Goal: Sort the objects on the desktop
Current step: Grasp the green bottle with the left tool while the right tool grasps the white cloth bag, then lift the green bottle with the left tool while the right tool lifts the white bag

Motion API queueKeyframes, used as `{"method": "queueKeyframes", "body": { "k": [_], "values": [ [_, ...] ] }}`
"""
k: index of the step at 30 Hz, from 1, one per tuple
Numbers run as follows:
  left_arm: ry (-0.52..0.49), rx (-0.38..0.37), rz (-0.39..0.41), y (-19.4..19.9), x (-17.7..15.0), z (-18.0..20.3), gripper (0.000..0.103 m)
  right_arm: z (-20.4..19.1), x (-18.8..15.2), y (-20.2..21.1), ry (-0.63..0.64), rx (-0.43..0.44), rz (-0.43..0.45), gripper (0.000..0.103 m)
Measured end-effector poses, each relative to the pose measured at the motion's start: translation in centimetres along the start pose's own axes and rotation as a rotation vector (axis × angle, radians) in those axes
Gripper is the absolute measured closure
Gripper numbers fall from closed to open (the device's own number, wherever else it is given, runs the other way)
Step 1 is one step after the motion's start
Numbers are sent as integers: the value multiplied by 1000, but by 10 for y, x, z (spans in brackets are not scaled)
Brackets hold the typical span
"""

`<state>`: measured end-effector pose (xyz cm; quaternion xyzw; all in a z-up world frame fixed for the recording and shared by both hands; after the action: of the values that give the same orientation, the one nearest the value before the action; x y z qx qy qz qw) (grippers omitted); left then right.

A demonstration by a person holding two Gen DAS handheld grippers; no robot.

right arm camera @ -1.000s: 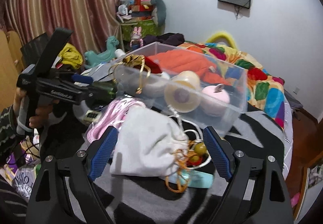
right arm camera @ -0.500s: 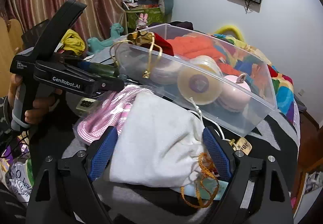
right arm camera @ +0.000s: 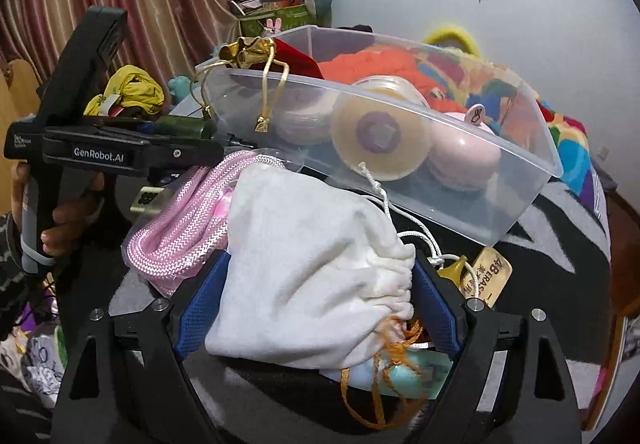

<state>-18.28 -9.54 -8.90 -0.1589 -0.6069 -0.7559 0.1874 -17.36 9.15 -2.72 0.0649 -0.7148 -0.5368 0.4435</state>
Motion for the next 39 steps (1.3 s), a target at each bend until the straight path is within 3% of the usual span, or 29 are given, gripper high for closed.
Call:
{"method": "queueKeyframes", "body": {
  "k": [4, 10, 16, 23, 34, 39],
  "values": [
    [-10, -2, 18, 3, -1, 0, 31, -10, -4, 4, 40, -22, 8, 33],
    [-23, 10, 56, 12, -4, 2, 41, -15, -4, 13, 57, -23, 13, 43],
    [-19, 19, 74, 19, -8, 2, 41, -12, 2, 21, 28, 18, 21, 52],
    [-59, 84, 125, 41, -17, 9, 41, -13, 4, 30, 2, 75, 39, 55],
    [-85, 40, 169, 76, -24, 25, 41, -9, 13, 54, -66, 172, 111, 56],
    [-103, 13, 188, 87, -25, 36, 46, -6, 16, 68, -106, 223, 141, 56]
  ]
}}
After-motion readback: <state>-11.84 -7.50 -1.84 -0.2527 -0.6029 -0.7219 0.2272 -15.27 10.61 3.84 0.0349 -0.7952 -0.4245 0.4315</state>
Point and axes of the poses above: each gripper's, at about its wrist camera, not at the fingertips, and y roughly against the way its jaws point, z to its right, x to its top, the point moved 5 cm from there along -y, roughly the way its jaws point, and after that the axes turned 8 degrees about -z, right-handed, at the moved point
